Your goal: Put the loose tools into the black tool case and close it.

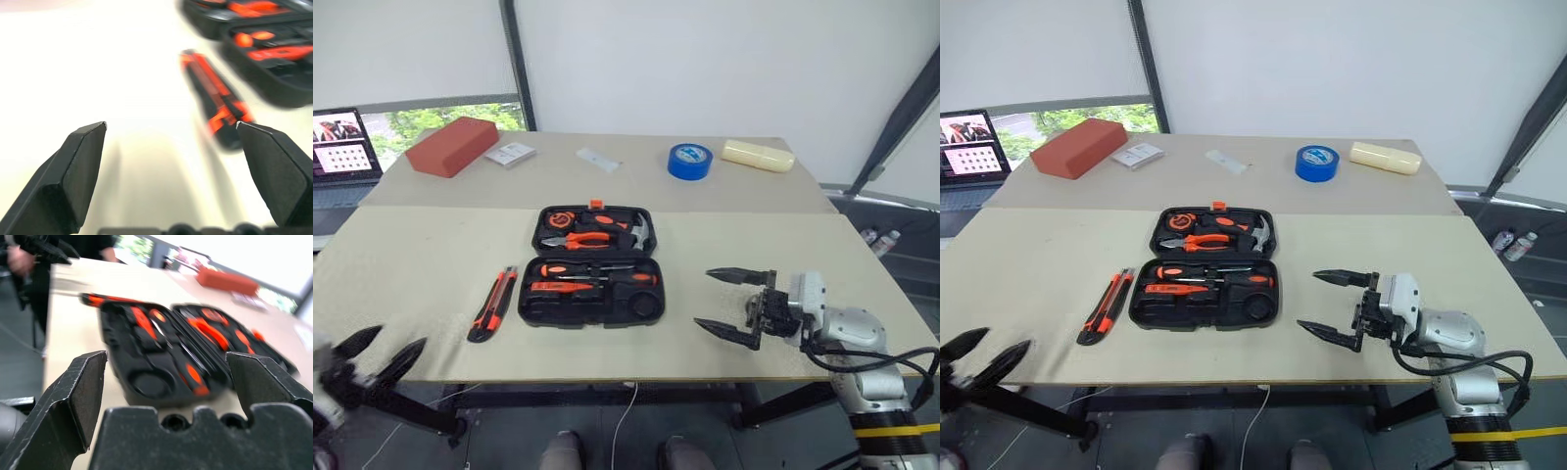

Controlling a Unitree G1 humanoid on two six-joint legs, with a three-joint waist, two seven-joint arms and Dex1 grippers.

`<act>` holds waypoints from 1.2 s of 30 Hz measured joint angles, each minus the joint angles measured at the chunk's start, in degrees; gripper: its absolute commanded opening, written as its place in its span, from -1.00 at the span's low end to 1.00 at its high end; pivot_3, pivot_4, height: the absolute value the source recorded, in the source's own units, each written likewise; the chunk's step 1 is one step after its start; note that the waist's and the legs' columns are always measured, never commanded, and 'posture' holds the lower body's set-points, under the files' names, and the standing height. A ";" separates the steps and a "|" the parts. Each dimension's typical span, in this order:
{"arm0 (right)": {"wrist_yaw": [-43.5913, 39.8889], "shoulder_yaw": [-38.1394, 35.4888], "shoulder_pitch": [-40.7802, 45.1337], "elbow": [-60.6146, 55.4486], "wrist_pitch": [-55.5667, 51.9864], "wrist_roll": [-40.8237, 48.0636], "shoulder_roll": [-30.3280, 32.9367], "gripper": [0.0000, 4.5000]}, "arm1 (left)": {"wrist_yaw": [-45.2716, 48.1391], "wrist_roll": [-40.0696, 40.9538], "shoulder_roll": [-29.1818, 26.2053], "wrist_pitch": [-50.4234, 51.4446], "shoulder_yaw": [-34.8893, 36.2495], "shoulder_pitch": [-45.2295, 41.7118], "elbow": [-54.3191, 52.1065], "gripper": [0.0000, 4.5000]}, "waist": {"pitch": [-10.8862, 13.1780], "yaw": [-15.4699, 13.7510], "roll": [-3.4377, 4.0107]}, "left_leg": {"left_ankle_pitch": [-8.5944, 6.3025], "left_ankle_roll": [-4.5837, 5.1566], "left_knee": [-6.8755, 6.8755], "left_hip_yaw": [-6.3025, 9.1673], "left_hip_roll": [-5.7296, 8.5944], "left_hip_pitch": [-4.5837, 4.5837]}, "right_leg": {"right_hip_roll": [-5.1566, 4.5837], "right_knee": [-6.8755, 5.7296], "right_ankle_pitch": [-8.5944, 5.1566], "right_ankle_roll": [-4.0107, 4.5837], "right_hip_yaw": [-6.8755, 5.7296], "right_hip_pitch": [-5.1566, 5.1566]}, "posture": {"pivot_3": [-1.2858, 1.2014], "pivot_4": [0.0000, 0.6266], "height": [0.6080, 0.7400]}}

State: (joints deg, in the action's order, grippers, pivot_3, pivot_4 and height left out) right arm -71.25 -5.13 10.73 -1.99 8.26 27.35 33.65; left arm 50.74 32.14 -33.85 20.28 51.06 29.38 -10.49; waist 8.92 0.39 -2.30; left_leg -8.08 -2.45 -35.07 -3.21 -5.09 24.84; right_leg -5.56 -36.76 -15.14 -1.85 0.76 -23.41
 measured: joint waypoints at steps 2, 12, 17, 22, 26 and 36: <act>-0.76 -0.05 -0.26 0.50 -0.89 0.69 0.64 1.00 | -0.77 0.03 1.79 0.60 1.30 3.56 -0.18 0.94 | 0.00 -0.02 -0.03 | 0.00 -0.01 -0.02 -0.02 0.12 0.00 | -0.16 0.03 0.00 0.00 0.00 0.00 | 0.03 -0.52 1.00; -1.81 0.00 0.04 -0.98 -1.17 1.24 0.57 1.00 | -10.84 10.83 -4.65 19.44 -3.96 -3.93 -13.11 0.94 | 0.03 -0.85 -0.07 | 0.00 -0.01 -0.02 0.01 0.21 0.03 | -0.19 -0.02 0.03 -0.05 0.00 -0.02 | 0.03 -0.52 1.00; -0.78 1.21 2.30 -5.29 -4.86 3.65 -0.01 1.00 | -23.16 14.33 -8.95 34.11 -10.70 -18.74 -13.52 0.94 | 0.04 -0.55 -0.07 | 0.03 0.05 0.02 0.15 0.12 0.07 | 0.16 -0.10 0.11 -0.13 0.14 0.20 | 0.03 -0.52 1.00; 0.36 3.43 4.42 -8.05 -8.11 5.03 -0.91 1.00 | -28.48 9.59 -9.73 37.75 -24.15 -29.03 -9.46 0.94 | 0.04 -0.21 -0.08 | 0.03 0.06 0.14 0.21 0.12 0.06 | 0.31 -0.13 0.31 -0.20 0.21 0.18 | 0.03 -0.52 1.00; 0.53 4.27 4.87 -8.48 -8.98 5.04 -1.05 1.00 | -29.14 5.49 -9.33 37.41 -32.31 -33.88 -4.89 0.62 | 0.05 -0.23 -0.09 | 0.03 0.05 0.13 0.20 0.12 0.10 | 0.29 -0.08 0.31 -0.20 0.22 0.18 | 0.03 -0.52 1.00; 1.62 3.60 5.02 -8.75 -10.70 5.35 -0.01 1.00 | -16.51 0.73 -12.86 24.54 -31.58 -32.05 3.13 -0.26 | 0.07 -0.23 -0.11 | 0.01 0.02 0.15 0.19 0.10 0.12 | 0.27 -0.11 0.17 0.07 0.18 0.09 | 0.03 -0.52 1.00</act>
State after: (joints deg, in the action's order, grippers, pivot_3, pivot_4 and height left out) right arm -69.63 -1.53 15.75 -10.74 -2.44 32.70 33.64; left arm 34.23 32.87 -46.72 44.81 19.48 -2.67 -7.36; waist 8.99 0.16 -2.41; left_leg -8.07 -2.43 -34.92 -3.01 -4.99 24.97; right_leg -5.28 -36.86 -14.98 -1.77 0.94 -23.32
